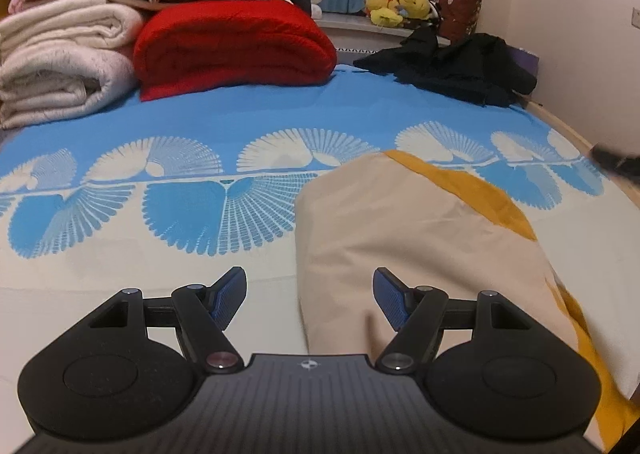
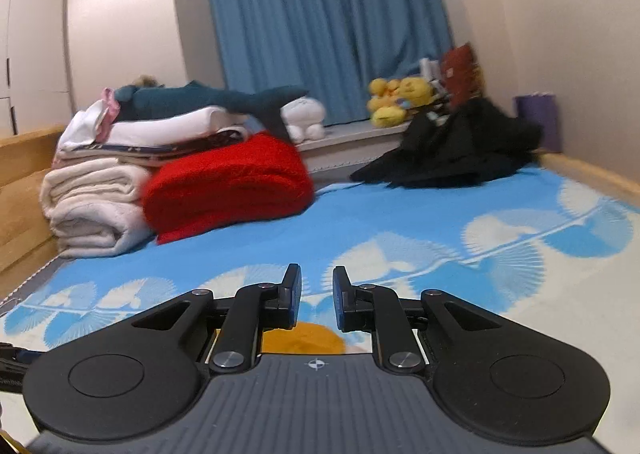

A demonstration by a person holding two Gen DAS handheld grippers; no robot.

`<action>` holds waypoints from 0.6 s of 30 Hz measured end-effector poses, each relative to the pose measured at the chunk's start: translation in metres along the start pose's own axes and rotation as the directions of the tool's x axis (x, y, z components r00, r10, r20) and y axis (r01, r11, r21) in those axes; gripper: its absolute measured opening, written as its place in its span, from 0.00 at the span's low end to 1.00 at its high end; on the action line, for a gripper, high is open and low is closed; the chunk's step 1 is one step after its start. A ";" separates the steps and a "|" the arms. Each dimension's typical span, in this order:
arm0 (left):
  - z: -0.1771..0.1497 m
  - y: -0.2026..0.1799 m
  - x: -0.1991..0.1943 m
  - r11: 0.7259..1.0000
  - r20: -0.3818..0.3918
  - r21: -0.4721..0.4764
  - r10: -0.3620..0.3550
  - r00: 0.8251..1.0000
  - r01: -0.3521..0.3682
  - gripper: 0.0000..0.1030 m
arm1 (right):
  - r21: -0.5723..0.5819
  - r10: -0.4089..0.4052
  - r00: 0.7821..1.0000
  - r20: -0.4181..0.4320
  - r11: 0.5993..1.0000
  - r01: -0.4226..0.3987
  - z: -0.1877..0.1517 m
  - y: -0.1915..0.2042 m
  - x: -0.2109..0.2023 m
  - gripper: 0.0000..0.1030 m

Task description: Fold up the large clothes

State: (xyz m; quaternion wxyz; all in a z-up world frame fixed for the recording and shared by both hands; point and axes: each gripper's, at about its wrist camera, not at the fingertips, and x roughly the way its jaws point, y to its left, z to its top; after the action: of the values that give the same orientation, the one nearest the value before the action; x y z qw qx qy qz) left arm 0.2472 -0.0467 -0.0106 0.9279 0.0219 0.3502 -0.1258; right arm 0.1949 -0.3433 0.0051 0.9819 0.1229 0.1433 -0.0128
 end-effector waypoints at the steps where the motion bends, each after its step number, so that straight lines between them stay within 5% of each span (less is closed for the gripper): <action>1: 0.002 0.001 0.005 1.000 -0.001 -0.011 -0.003 1.000 0.003 0.73 | 0.001 0.010 0.999 -0.032 1.000 -0.010 -0.002 0.001 0.014 0.20; 8: 0.019 -0.005 0.033 0.993 -0.012 -0.103 -0.057 0.998 0.055 0.75 | 0.040 0.053 0.959 -0.279 0.998 -0.043 -0.024 0.000 0.087 0.34; 14: 0.027 -0.017 0.053 0.991 -0.027 -0.122 -0.065 0.998 0.061 0.75 | 0.129 0.002 0.873 -0.488 0.989 0.071 -0.051 -0.015 0.133 0.40; 15: 0.027 -0.018 0.056 0.990 -0.029 -0.125 -0.067 0.997 0.063 0.75 | 0.145 0.018 0.874 -0.486 0.988 0.060 -0.052 -0.015 0.132 0.33; 16: 0.028 -0.019 0.058 0.990 -0.031 -0.128 -0.068 0.997 0.063 0.76 | 0.153 0.039 0.884 -0.467 0.988 0.037 -0.050 -0.013 0.131 0.06; 18: 0.030 -0.021 0.063 0.989 -0.032 -0.132 -0.070 0.997 0.065 0.78 | 0.160 0.077 0.920 -0.385 0.987 -0.015 -0.037 -0.007 0.123 0.00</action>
State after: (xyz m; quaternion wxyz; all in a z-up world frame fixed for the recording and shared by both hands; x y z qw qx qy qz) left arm 0.3069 -0.0843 -0.0288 0.9161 -0.0485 0.3751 -0.1334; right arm 0.3021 -0.3402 -0.0661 0.9213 0.2017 0.3315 0.0239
